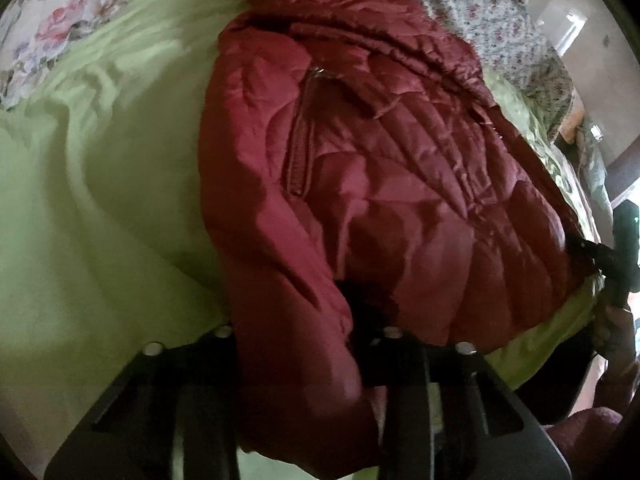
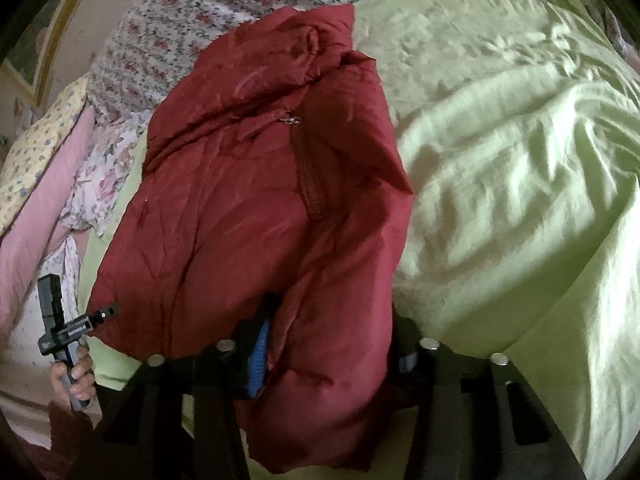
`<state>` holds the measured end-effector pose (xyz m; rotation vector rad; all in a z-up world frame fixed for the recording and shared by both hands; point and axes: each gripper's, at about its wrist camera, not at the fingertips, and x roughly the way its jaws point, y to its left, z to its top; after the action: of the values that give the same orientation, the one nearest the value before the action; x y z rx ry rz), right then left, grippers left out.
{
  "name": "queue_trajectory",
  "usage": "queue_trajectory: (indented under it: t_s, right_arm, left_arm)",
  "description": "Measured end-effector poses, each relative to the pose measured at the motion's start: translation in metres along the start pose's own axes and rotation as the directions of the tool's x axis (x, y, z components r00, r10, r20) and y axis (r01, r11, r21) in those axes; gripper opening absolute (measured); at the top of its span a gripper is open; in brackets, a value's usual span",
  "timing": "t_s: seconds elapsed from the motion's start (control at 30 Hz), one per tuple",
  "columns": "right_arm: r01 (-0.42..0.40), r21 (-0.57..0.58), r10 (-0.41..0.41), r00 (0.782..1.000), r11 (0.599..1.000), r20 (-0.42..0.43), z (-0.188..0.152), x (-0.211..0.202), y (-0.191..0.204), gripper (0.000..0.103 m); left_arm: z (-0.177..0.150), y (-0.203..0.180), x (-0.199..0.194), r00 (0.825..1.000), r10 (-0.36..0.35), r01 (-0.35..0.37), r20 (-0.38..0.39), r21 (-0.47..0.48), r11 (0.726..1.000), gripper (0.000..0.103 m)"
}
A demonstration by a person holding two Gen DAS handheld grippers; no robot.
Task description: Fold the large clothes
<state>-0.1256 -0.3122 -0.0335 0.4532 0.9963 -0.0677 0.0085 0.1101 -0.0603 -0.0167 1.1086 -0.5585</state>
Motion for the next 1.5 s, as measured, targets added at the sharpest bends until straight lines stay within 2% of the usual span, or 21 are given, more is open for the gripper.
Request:
queue_trajectory:
  t_s: [0.07,0.23,0.53,0.67,0.87,1.17,1.5]
  right_arm:
    - [-0.006,-0.023,0.006,1.000,1.000,0.014,0.000,-0.004,0.004,0.032]
    - [-0.041,-0.033,0.042,0.998,0.999,0.036,0.000,-0.011,0.005,0.026]
    - [-0.167,-0.016,0.168,0.983,0.986,0.080,-0.004,-0.033,0.002,0.023]
    - [-0.205,-0.019,0.205,0.971,0.979,0.120,0.002,-0.043,0.002,0.022]
    - [-0.236,-0.044,0.240,0.948,0.971,0.210,0.024,-0.058,0.009,0.020]
    - [-0.243,-0.057,0.247,0.899,0.968,0.361,0.070,-0.071,0.015,0.020]
    - [-0.233,-0.040,0.225,0.865,0.972,0.448,0.133,-0.059,0.017,0.020]
  left_arm:
    - [0.001,-0.002,-0.005,1.000,-0.009,0.009,0.019,0.007,1.000,0.021]
    - [0.002,-0.007,-0.021,0.998,-0.041,0.040,0.057,0.028,0.999,0.017]
    - [0.010,-0.006,-0.048,0.987,-0.099,0.098,0.124,0.021,0.995,0.015]
    - [0.024,0.002,-0.062,0.974,-0.137,0.142,0.182,-0.016,0.990,0.014]
    - [0.050,0.005,-0.083,0.945,-0.167,0.184,0.280,-0.036,0.982,0.014]
    - [0.099,0.003,-0.096,0.914,-0.151,0.190,0.378,-0.067,0.980,0.014]
    - [0.156,0.000,-0.089,0.902,-0.095,0.159,0.422,-0.119,0.980,0.015]
